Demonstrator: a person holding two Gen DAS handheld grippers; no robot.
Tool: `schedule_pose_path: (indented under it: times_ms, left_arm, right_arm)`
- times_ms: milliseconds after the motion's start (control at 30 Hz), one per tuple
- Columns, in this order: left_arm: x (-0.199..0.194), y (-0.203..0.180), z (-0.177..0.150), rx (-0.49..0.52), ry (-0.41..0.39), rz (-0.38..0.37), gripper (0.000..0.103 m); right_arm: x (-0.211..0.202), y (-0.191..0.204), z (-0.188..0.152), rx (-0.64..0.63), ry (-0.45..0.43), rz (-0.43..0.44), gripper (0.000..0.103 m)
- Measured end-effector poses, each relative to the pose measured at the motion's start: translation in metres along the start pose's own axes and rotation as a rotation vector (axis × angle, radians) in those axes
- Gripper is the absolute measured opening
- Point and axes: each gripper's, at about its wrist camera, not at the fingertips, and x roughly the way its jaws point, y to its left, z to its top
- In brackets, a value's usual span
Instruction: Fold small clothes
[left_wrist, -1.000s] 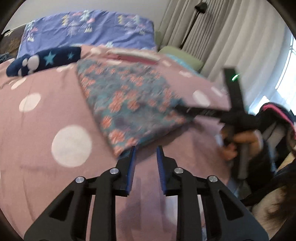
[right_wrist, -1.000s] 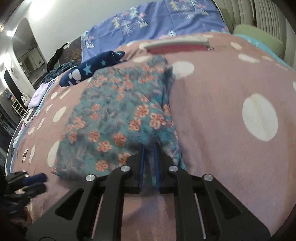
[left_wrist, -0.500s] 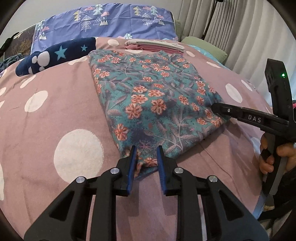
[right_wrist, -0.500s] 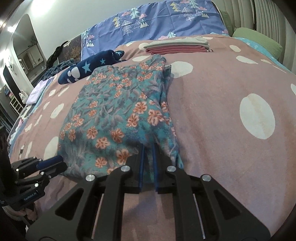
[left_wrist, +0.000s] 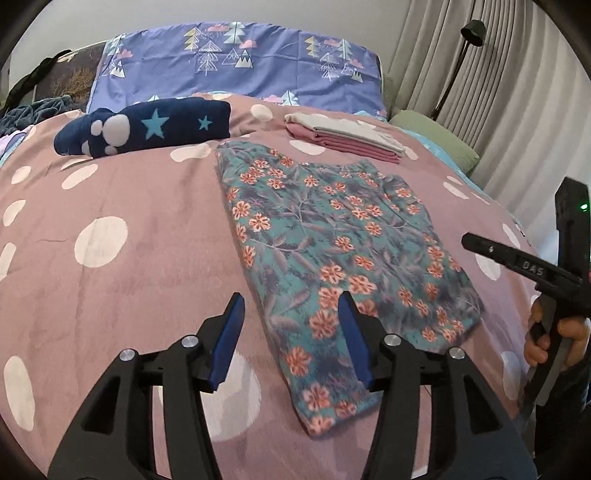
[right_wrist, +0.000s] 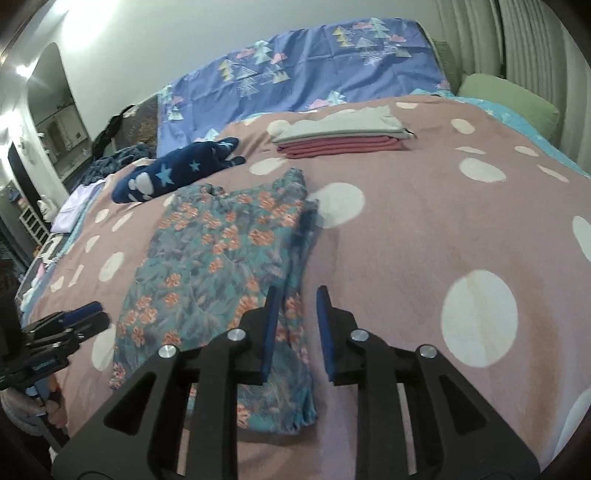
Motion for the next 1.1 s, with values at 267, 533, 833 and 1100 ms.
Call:
schedule_pose_path:
  times_ms: [267, 533, 833, 1100]
  left_arm:
    - [0.043, 0.008, 0.025, -0.031, 0.042, 0.040, 0.057]
    - [0.064, 0.047, 0.033, -0.115, 0.084, -0.080, 0.063]
    - [0.086, 0.039, 0.038, -0.078, 0.103, -0.192, 0.063]
    - [0.099, 0.040, 0.050, -0.084, 0.113, -0.206, 0.063]
  right_arm:
    - [0.034, 0.026, 0.026, -0.110, 0.010, 0.088, 0.026]
    - [0.060, -0.028, 0.035, 0.070, 0.131, 0.160, 0.051]
    - [0.092, -0.042, 0.039, 0.164, 0.211, 0.328, 0.052]
    - [0.105, -0.054, 0.047, 0.188, 0.223, 0.390, 0.048]
